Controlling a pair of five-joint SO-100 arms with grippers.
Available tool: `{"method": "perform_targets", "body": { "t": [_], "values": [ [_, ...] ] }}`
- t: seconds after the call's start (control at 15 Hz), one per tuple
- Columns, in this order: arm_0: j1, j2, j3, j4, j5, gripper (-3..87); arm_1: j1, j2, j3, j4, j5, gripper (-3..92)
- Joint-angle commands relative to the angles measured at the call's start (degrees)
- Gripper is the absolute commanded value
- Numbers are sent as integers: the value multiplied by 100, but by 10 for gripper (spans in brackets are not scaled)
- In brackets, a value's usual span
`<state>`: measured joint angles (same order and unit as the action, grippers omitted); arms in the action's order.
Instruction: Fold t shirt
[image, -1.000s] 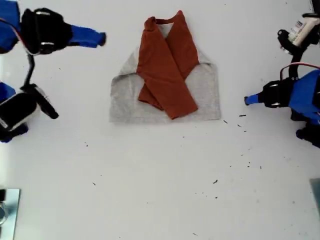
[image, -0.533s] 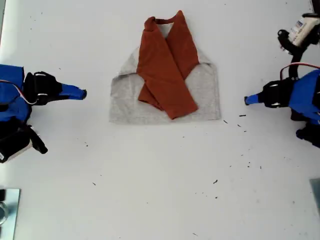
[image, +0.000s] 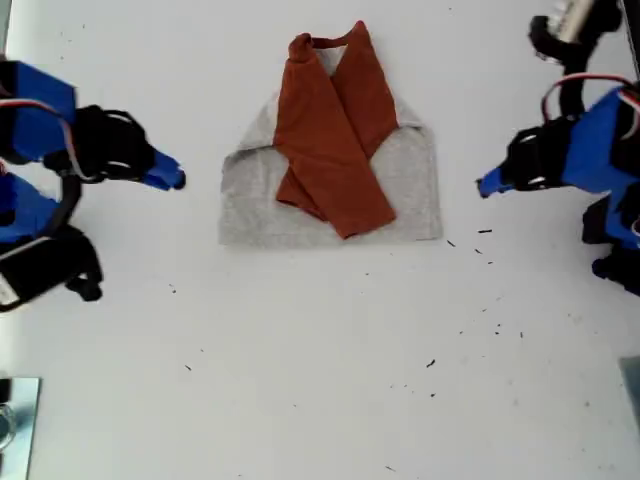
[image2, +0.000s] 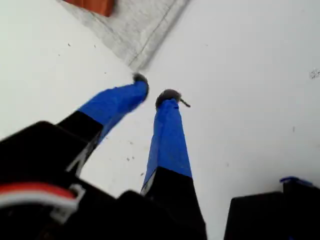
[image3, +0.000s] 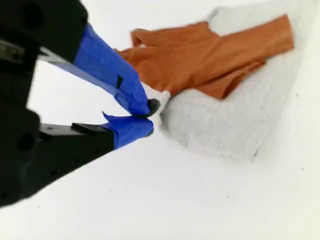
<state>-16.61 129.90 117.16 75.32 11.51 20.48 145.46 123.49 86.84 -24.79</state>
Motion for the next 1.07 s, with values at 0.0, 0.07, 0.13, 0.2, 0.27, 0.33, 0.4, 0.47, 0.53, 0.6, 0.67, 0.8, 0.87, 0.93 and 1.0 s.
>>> {"method": "perform_targets", "body": {
  "t": [0.0, 0.07, 0.13, 0.2, 0.27, 0.33, 0.4, 0.47, 0.53, 0.6, 0.67, 0.8, 0.87, 0.93, 1.0],
  "values": [
    [387, -1433, -1916, 229, 176, 221, -369, -2171, -2874, 773, -132, 340],
    [439, -1521, -1898, 193, 141, 236, -439, -2558, -3217, 914, -132, 364],
    [457, -1521, -1687, 44, 123, 242, -448, -2681, -3120, 817, -53, 364],
    [431, -1600, -1371, -114, 97, 248, -439, -2716, -2786, 519, -35, 343],
    [413, -1714, -976, -352, 44, 250, -439, -2751, -2347, 97, -26, 323],
    [404, -1802, -457, -826, 26, 248, -422, -2830, -1828, -378, 9, 315],
    [396, -1890, 53, -1354, -62, 248, -387, -2944, -1336, -861, 53, 317],
    [369, -1960, 492, -1881, -88, 245, -352, -3076, -923, -1354, 44, 320],
    [316, -2101, 800, -2268, -105, 240, -334, -3331, -642, -1846, 44, 314],
    [255, -2399, 905, -2514, -62, 239, -334, -3735, -510, -2224, 44, 303],
    [193, -2856, 817, -2663, 18, 231, -299, -4175, -369, -2558, 123, 248],
    [35, -3753, 519, -2839, 88, 130, -246, -4843, -237, -2900, 413, 122],
    [0, -3911, 492, -2909, 26, 37, -264, -4887, -167, -3050, 483, 53],
    [0, -3894, 501, -3006, -18, -3, -334, -4834, -167, -3059, 554, 35],
    [35, -3814, 475, -3059, -18, -3, -404, -4711, -185, -3067, 563, 34]
  ]
}}
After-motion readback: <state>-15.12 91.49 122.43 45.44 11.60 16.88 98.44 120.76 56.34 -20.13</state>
